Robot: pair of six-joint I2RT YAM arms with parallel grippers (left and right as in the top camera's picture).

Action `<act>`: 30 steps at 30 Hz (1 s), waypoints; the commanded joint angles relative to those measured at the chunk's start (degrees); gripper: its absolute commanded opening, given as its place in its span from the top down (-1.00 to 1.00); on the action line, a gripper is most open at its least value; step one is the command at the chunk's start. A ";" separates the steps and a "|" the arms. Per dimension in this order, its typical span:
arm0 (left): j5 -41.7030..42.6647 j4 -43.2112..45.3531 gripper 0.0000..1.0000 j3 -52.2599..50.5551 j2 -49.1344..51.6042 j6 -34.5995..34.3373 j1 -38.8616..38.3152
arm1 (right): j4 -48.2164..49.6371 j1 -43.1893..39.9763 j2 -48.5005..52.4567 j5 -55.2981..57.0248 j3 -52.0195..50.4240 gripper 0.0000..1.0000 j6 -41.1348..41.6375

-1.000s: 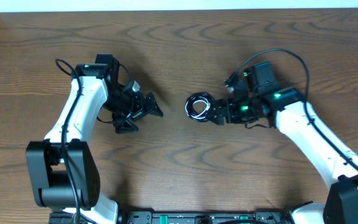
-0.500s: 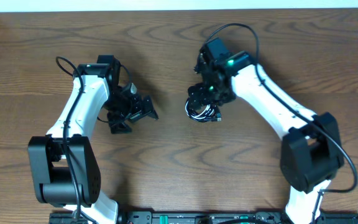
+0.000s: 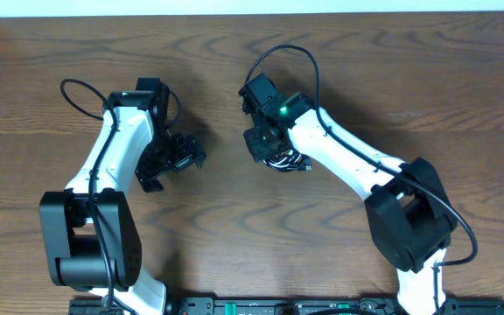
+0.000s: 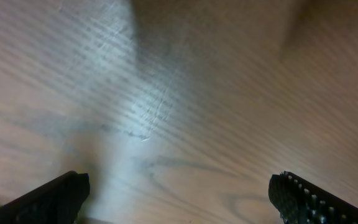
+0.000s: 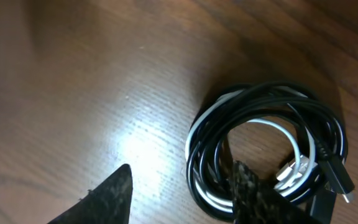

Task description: Untangle cables

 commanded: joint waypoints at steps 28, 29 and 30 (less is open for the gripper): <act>14.34 0.00 -0.96 -0.83 0.33 6.67 0.17 | -7.91 -2.19 -6.43 -11.39 8.15 0.98 5.64; 23.04 0.42 -0.96 -0.83 0.33 11.41 0.17 | -8.22 -3.06 -8.85 -13.73 8.15 0.98 5.62; 27.65 0.48 -0.96 -0.83 0.33 13.40 0.17 | -8.35 -3.34 -9.77 -14.97 8.15 0.98 5.64</act>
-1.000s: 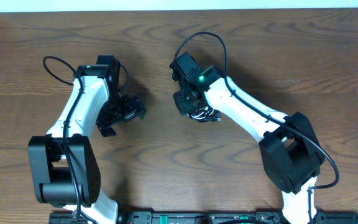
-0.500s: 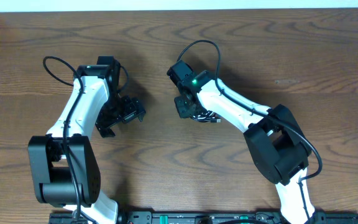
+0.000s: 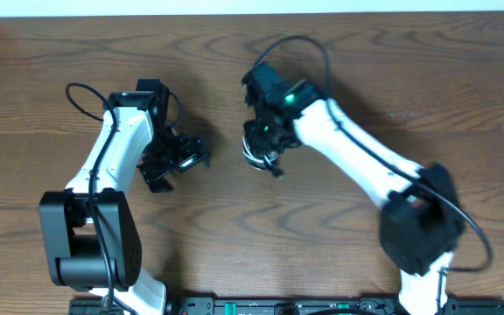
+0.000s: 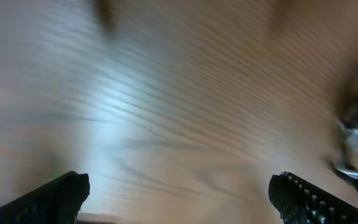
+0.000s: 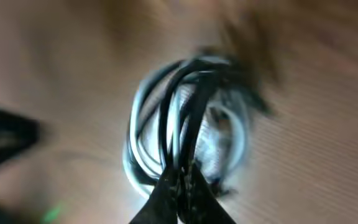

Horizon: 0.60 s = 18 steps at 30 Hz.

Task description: Untangle cables

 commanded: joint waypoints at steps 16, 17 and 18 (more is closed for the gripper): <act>39.26 2.99 -0.95 -0.55 0.33 16.48 0.17 | -1.09 -7.32 -7.52 -28.94 2.01 0.98 -3.61; 39.26 3.74 -0.96 -0.55 0.33 14.86 0.17 | -0.92 -7.21 -7.52 -29.35 2.01 0.98 -3.61; 39.23 4.26 -0.96 -0.55 0.33 13.62 0.15 | -0.83 -7.19 -7.52 -29.62 2.01 0.98 -3.61</act>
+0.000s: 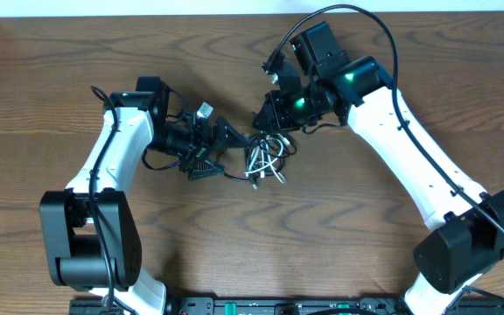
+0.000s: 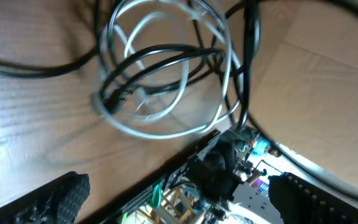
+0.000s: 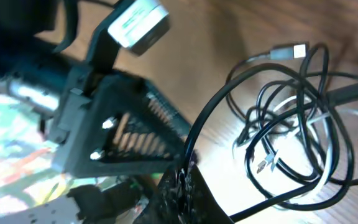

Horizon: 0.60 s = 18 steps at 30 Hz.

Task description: Untangle cables

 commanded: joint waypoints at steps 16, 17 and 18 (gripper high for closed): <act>-16.83 4.61 -0.96 -0.42 0.33 -10.45 0.13 | 15.43 -7.08 -0.04 -45.09 0.44 0.98 0.70; -23.15 4.15 -0.96 -0.42 0.33 -12.17 0.13 | 16.96 -8.70 -0.09 -45.20 0.44 0.98 3.02; -25.99 3.76 -0.96 -0.42 0.33 -13.29 0.13 | 17.42 -9.42 -0.17 -45.18 0.44 0.98 4.04</act>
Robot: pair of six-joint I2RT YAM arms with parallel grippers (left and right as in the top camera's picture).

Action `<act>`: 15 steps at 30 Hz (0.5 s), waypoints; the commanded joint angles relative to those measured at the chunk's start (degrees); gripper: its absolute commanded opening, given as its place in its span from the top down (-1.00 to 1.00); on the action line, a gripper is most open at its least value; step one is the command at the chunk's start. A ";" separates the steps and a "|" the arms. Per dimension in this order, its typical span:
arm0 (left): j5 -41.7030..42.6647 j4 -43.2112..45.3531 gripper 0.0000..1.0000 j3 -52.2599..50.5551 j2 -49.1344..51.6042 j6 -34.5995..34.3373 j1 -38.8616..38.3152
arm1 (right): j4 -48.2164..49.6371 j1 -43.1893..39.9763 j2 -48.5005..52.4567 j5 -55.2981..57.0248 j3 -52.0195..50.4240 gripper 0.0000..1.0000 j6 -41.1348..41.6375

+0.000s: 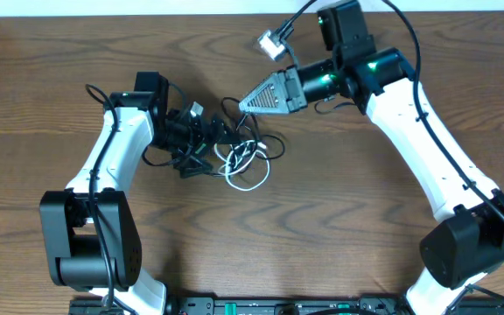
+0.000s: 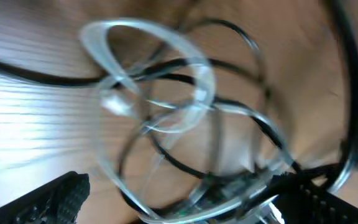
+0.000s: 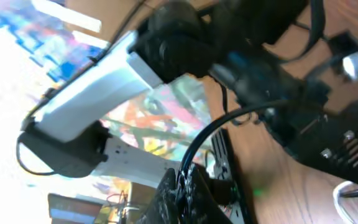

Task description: Untangle cables

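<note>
A loose tangle of black cable (image 1: 268, 143) and white cable (image 1: 247, 178) lies on the wooden table (image 1: 339, 236) between the arms. My right gripper (image 1: 243, 103) points left above the tangle. In the right wrist view the right gripper (image 3: 184, 182) is shut on a black cable (image 3: 229, 117) that arcs away toward the left arm. My left gripper (image 1: 210, 138) sits at the tangle's left edge. In the blurred left wrist view the left gripper (image 2: 179, 193) is wide open, with the white loop (image 2: 148, 81) and black strands (image 2: 241, 109) just ahead of its fingers.
The left arm's own black lead (image 1: 94, 92) loops out at the left. The table's back edge (image 1: 147, 16) runs along the top. A black base rail (image 1: 278, 307) lies along the front. Bare wood spreads to the right and front.
My right gripper, still shut on the black strand, now sits a little farther up and left and is tilted toward the left arm. The tangle has shifted slightly left and spread. The left gripper stays open beside it.
At first both grippers were open, the right one over a tight coil and the left over bare wood. Then the right was shut on a black strand. Later the coil lay loosened between both grippers. Now the strand is held raised, the tangle looser.
</note>
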 commanded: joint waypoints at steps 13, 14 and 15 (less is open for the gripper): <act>-31.36 0.68 -0.96 -5.11 0.35 -16.68 0.15 | 14.75 -16.61 -9.44 5.31 0.46 0.97 20.17; -30.27 0.33 -0.96 -5.11 0.35 -16.37 0.15 | 19.67 -16.65 -11.45 5.31 0.46 0.97 23.63; -27.43 0.35 -0.96 -5.11 0.35 -14.53 0.15 | 23.17 -16.65 -13.42 5.27 0.46 0.97 25.09</act>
